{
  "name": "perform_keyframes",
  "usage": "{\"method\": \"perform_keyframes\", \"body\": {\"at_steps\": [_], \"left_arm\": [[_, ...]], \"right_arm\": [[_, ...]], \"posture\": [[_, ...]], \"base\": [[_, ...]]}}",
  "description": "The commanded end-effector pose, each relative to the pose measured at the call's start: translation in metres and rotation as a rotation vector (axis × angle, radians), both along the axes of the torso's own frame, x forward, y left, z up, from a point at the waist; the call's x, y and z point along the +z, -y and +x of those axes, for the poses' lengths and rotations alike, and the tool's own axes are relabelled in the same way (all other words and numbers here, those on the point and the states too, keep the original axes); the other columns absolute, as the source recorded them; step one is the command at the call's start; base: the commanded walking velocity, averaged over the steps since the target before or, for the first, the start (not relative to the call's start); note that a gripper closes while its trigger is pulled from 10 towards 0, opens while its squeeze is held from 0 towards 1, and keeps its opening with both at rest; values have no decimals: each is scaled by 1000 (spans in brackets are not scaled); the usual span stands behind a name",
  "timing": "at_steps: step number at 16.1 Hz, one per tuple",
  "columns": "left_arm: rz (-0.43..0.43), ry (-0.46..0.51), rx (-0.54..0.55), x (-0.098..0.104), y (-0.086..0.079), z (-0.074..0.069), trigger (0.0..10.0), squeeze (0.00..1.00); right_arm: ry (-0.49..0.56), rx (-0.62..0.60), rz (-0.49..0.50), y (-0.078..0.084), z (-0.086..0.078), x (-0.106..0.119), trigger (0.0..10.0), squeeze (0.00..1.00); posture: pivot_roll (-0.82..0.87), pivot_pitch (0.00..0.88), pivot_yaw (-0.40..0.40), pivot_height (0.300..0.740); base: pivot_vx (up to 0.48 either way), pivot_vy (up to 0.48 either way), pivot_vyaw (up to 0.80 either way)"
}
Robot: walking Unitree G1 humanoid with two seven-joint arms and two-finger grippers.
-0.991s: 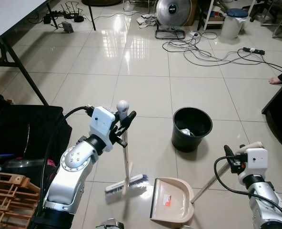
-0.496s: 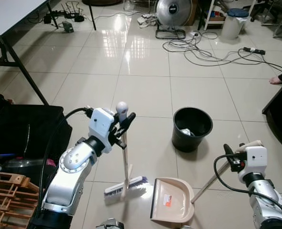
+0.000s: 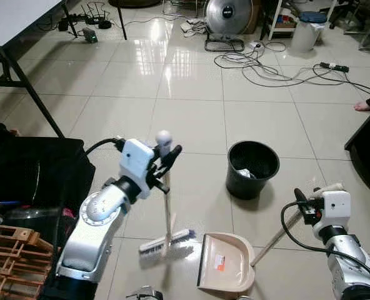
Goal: Sweep floor
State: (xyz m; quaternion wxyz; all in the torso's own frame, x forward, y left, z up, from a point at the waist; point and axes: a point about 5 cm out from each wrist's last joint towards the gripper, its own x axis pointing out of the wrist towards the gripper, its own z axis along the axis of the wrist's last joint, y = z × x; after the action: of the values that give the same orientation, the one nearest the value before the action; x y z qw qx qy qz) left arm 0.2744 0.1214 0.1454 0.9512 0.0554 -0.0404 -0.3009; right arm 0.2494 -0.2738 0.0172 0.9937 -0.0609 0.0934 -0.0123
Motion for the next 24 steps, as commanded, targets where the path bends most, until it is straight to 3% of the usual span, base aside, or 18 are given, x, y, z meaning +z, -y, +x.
{"method": "perform_keyframes", "body": {"at_steps": [1,9,17,18,21,24], "left_arm": [[1,60,-15,16,6,-1,10000,0],[2,66,-11,27,4,-5,10000,0],[3,88,57,26,15,5,10000,0],[-1,88,85,25,12,10,10000,0],[-23,77,197,19,-18,30,10000,0],[-5,75,260,18,-27,42,10000,0]], "right_arm": [[-43,5,7,0,-5,-7,0,0],[-56,18,15,-3,-8,-11,0,0],[-34,-1,44,-9,-5,-11,0,0],[-8,3,50,-11,-2,-7,0,0],[100,26,63,-18,18,14,0,0],[216,40,82,-23,37,43,0,0]], "posture": [[123,61,39,740],[115,56,31,740],[55,1,-15,740],[43,0,-20,740],[-4,0,-25,740],[-7,0,-50,740]], "base": [[0,0,0],[0,0,0],[0,0,0],[0,0,0],[0,0,0],[0,0,0]]}}
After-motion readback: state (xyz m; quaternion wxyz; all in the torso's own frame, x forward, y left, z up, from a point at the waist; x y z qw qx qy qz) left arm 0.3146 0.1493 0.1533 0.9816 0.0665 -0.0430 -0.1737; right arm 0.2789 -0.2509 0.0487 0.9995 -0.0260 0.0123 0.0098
